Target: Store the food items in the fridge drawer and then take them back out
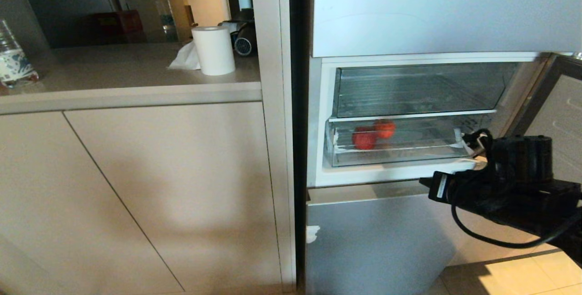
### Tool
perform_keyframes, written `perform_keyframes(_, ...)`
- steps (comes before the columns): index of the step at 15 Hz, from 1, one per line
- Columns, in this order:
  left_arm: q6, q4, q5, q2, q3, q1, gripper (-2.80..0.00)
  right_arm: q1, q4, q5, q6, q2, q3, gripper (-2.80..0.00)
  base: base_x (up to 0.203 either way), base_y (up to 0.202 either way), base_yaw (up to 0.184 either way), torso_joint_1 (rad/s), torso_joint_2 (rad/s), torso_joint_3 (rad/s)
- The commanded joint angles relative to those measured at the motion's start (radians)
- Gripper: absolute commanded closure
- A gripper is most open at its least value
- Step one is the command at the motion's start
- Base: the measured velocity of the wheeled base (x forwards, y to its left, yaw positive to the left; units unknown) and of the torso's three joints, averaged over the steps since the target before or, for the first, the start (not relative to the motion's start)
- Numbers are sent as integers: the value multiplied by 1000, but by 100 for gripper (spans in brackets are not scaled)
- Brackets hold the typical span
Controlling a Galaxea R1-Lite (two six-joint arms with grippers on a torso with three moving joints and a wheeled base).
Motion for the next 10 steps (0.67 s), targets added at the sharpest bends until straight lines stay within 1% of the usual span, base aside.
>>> perform_keyframes(1,0,0,0,0,2,0,0,-1,30,-1,-1,-267,100,0,0,0,0,0,0,0)
perform_keyframes(3,0,-1,0,-1,2,0,0,-4,114,-4,-26,-490,176,0,0,0,0,0,0,0)
perform_keyframes(5,0,-1,0,-1,2,0,0,-20,234,-16,-85,-759,257,0,0,0,0,0,0,0)
perform_keyframes(8,0,-1,0,-1,2,0,0,-86,412,-30,-198,-1161,383,0,0,0,0,0,0,0)
perform_keyframes(10,0,-1,0,0,2,0,0,-136,484,-36,-270,-1356,509,0,0,0,0,0,0,0)
